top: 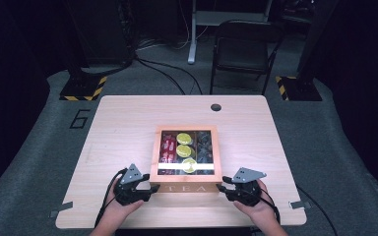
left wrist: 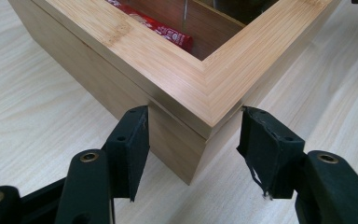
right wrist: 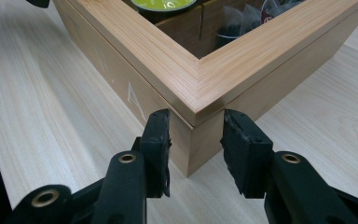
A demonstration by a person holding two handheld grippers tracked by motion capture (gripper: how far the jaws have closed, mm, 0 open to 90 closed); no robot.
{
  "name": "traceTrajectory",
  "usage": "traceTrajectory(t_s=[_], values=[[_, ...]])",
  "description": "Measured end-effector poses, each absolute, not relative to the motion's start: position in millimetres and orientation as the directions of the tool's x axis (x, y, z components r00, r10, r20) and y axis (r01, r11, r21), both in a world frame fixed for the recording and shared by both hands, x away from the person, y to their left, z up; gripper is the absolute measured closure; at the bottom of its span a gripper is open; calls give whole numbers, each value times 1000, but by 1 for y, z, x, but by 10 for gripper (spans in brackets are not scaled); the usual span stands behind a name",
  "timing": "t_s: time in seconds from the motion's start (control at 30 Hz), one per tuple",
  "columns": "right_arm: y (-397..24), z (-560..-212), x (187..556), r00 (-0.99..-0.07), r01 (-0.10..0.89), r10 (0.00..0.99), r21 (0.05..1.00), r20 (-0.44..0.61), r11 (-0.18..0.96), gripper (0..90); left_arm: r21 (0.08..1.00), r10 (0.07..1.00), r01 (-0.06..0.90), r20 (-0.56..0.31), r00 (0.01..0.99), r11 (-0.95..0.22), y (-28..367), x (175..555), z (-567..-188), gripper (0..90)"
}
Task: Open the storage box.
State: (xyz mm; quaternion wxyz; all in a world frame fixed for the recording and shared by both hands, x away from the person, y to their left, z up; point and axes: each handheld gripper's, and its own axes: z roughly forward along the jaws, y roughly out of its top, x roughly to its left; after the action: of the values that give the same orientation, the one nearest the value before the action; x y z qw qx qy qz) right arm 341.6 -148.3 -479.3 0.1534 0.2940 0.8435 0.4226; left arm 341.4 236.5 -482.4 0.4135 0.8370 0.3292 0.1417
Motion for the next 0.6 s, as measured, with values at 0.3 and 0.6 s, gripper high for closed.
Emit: traceTrajectory(t_s=[0.3, 0.6], values=[[-148, -477, 341, -776, 356, 631, 815, -15, 457, 615, 793, 670, 426, -31, 742, -435, 237, 340, -479, 442], [-150, -468, 338, -765, 341, 644, 846, -3, 410, 615, 809, 680, 412, -21, 733, -419, 236, 337, -475, 486]])
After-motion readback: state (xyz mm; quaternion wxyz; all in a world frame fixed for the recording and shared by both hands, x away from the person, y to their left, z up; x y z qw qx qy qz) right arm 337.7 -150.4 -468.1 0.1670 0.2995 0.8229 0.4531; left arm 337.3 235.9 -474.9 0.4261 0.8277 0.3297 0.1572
